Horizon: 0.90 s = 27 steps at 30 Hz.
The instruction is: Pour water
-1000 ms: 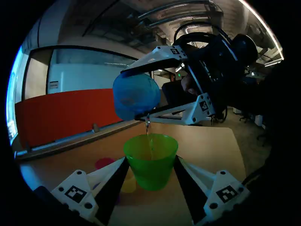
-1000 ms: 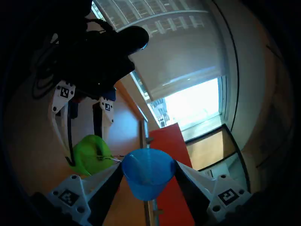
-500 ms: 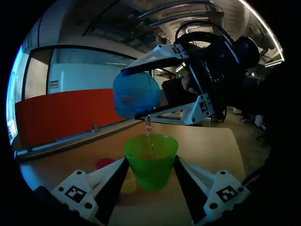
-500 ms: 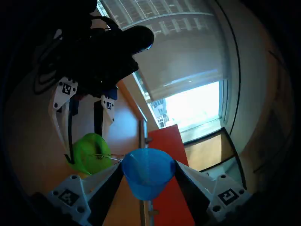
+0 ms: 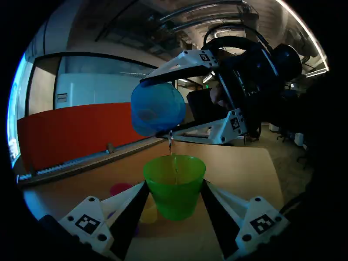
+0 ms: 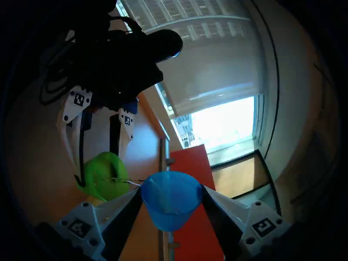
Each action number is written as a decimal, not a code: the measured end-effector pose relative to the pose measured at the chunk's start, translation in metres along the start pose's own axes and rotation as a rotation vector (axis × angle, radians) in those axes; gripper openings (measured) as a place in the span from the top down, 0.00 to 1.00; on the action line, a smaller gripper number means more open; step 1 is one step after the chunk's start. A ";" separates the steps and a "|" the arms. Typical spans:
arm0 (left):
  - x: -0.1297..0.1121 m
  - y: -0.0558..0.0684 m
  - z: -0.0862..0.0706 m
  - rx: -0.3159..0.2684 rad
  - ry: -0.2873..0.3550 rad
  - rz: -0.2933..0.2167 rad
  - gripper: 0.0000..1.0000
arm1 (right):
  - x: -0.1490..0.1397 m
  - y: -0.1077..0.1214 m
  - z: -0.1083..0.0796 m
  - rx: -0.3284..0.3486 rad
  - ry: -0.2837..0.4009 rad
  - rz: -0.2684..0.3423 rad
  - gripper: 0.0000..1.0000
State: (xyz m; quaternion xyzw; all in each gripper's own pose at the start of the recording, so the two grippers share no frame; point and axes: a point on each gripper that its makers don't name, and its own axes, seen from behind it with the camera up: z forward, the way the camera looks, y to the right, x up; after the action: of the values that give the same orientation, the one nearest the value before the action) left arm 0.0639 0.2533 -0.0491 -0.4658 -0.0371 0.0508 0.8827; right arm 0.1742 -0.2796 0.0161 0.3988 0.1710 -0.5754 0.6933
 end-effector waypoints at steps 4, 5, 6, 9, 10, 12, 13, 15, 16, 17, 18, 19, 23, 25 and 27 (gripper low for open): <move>0.001 0.001 0.000 -0.001 0.001 0.000 0.18 | 0.000 0.001 0.000 -0.003 0.000 -0.007 0.07; 0.001 0.001 0.000 -0.002 0.001 0.000 0.17 | 0.000 0.001 0.000 -0.004 0.000 -0.009 0.07; 0.001 0.001 0.000 -0.002 0.000 0.000 0.18 | 0.000 0.001 0.000 -0.005 0.000 -0.011 0.08; 0.001 0.000 0.000 0.003 0.000 0.000 0.18 | -0.001 0.002 0.000 -0.007 -0.001 -0.017 0.07; 0.001 -0.001 0.000 0.004 0.000 -0.001 0.18 | -0.001 0.003 0.000 -0.007 -0.001 -0.019 0.07; 0.001 -0.001 0.000 0.007 0.000 -0.004 0.18 | -0.001 0.003 0.000 -0.008 -0.002 -0.024 0.07; 0.001 -0.002 0.000 0.008 0.000 -0.006 0.18 | -0.001 0.003 0.000 -0.007 -0.002 -0.027 0.07; 0.000 -0.002 0.000 0.008 0.001 -0.008 0.18 | -0.001 0.004 0.000 -0.006 -0.002 -0.033 0.07; 0.001 -0.002 0.000 0.009 0.001 -0.008 0.18 | 0.000 0.004 0.000 -0.006 -0.002 -0.035 0.07; 0.001 -0.002 0.000 0.010 0.001 -0.008 0.18 | 0.000 0.004 0.000 -0.007 -0.002 -0.037 0.07; 0.001 -0.002 0.000 0.010 0.001 -0.007 0.18 | 0.000 0.004 0.000 -0.007 -0.002 -0.040 0.07; 0.000 -0.002 0.000 0.010 0.001 -0.007 0.18 | 0.000 0.004 0.001 -0.007 -0.003 -0.042 0.07; -0.001 -0.001 0.000 0.010 0.000 -0.007 0.18 | -0.001 0.004 0.001 -0.007 -0.004 -0.050 0.07; -0.001 -0.001 0.000 0.010 -0.001 -0.008 0.18 | -0.001 0.004 0.001 -0.007 -0.005 -0.054 0.07; -0.002 -0.001 0.000 0.009 -0.002 -0.009 0.17 | -0.001 0.004 0.001 -0.007 -0.004 -0.058 0.07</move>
State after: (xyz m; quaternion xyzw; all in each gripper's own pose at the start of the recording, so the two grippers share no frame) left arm 0.0622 0.2527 -0.0480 -0.4614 -0.0396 0.0475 0.8850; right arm 0.1772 -0.2800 0.0188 0.3900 0.1831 -0.5955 0.6781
